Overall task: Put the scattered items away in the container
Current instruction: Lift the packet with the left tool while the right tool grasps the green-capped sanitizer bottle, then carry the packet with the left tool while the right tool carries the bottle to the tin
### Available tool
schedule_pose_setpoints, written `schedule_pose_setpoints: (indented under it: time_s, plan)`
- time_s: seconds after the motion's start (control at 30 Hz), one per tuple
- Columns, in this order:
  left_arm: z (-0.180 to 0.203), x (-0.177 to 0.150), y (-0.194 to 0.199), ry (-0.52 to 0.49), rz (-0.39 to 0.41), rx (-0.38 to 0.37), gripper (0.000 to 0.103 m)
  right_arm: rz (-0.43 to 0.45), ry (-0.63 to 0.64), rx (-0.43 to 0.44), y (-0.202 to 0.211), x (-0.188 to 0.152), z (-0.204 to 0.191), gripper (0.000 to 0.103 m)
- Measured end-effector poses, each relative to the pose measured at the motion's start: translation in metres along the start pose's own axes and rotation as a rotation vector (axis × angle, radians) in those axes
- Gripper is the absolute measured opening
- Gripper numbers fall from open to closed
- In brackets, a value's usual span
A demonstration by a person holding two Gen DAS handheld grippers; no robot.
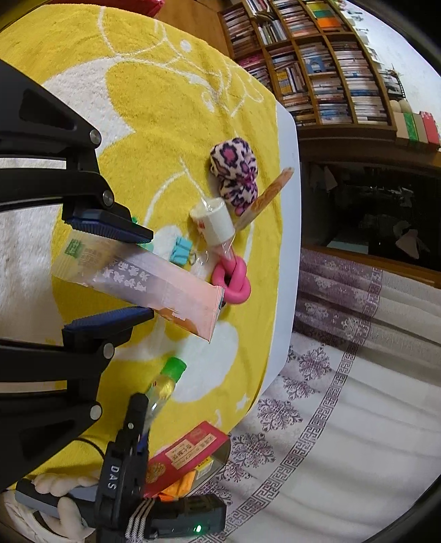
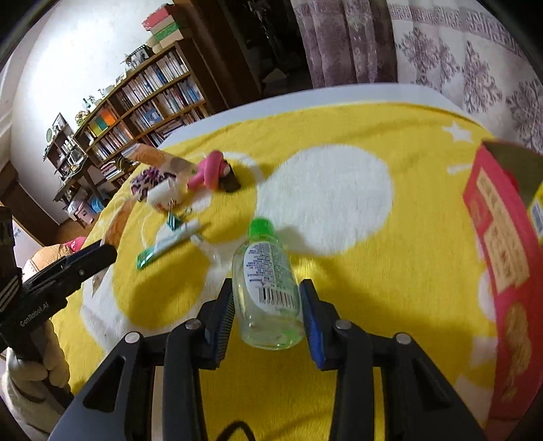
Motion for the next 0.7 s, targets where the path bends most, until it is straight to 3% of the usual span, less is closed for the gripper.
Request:
schedule_pose_setpoints:
  time_s: [0.1, 0.2, 0.4, 0.47, 0.53, 0.7]
  plan:
    - [0.004, -0.001, 0.002, -0.004, 0.003, -0.004, 0.04, -0.023, -0.061, 0.033, -0.002, 0.001, 0.008, 0.041]
    - [0.008, -0.002, 0.005, -0.009, 0.005, -0.006, 0.04, -0.016, -0.051, 0.008, -0.004, 0.002, 0.006, 0.041]
    - [0.011, -0.005, 0.01, -0.011, 0.01, -0.013, 0.04, 0.024, 0.189, -0.233, -0.017, -0.007, -0.024, 0.041]
    - [0.011, -0.006, 0.012, -0.01, 0.014, -0.012, 0.04, 0.054, 0.22, -0.265, -0.02, -0.008, -0.027, 0.04]
    - [0.01, -0.007, 0.014, -0.007, 0.016, -0.011, 0.04, 0.069, 0.196, -0.246, -0.018, -0.006, -0.023, 0.04]
    - [0.01, -0.005, 0.016, -0.006, 0.02, -0.008, 0.04, 0.033, -0.003, 0.001, 0.0, 0.0, 0.0, 0.039]
Point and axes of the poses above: each gripper's, at about its wrist camera, not at the fingertips, and y roughly against the way its jaws point, z to its right, x to its top, the point moved 3 cm from there along -y, roughly the way its jaws point, and after that the axes turned 14 degrees about -y, right-handed, at the moved point
